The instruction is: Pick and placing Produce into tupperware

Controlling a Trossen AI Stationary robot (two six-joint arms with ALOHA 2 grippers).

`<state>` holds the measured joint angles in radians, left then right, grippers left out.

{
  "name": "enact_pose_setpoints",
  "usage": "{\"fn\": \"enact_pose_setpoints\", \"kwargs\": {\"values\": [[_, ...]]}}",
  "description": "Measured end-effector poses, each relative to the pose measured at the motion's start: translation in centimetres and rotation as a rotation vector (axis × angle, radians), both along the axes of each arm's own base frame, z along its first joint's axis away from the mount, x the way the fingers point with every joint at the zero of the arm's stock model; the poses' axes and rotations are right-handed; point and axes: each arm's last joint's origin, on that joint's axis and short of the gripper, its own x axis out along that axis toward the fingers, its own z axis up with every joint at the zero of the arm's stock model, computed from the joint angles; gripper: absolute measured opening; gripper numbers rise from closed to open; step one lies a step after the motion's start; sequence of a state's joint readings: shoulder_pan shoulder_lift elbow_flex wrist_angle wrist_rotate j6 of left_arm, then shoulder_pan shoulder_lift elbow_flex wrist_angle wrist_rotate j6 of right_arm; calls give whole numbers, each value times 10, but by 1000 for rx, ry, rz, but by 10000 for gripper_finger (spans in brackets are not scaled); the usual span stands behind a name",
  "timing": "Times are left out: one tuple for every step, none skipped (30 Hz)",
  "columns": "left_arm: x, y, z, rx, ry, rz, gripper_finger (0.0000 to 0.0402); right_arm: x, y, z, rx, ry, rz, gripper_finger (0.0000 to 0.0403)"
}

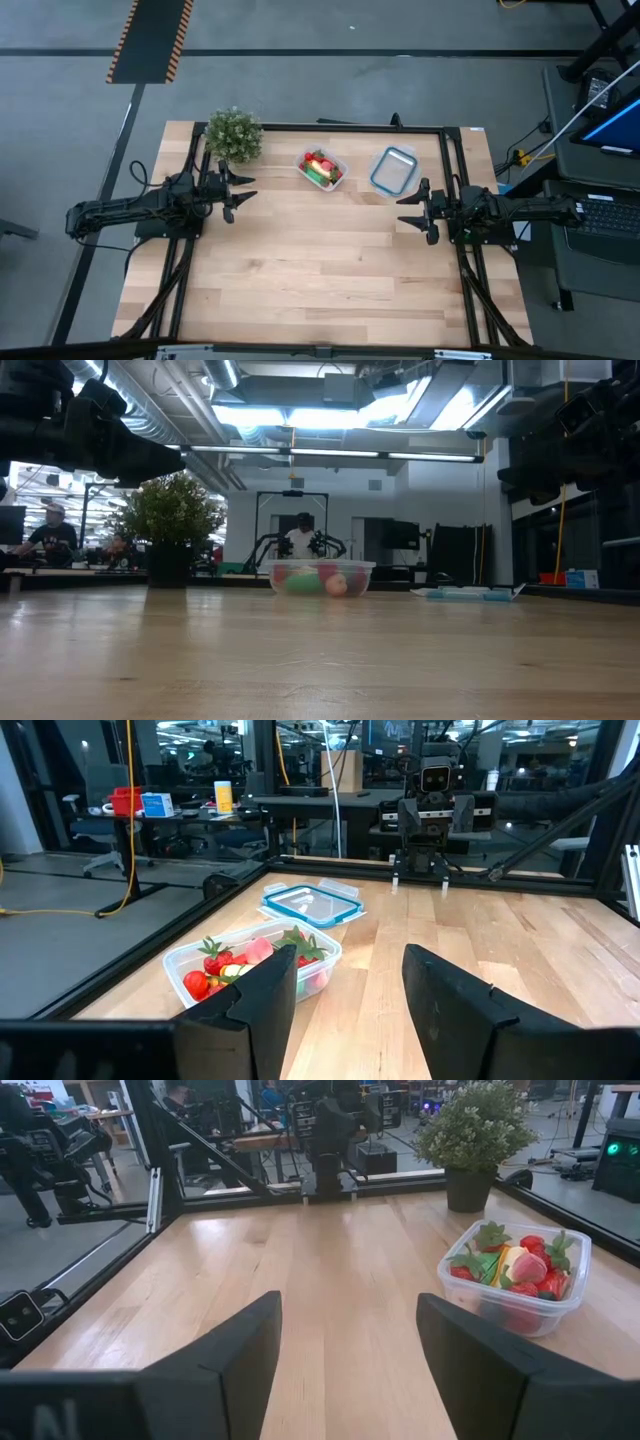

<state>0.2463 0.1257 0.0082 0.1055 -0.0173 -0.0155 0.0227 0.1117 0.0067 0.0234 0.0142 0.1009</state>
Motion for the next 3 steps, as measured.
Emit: {"fn": "enact_pose_setpoints", "kwargs": {"values": [[0,0,0,0,1,0,177,0,0,0,0,0,0,234],[0,0,0,0,0,0,177,0,0,0,-3,0,0,234],[0,0,0,0,1,0,177,0,0,0,-5,0,0,234]]}}
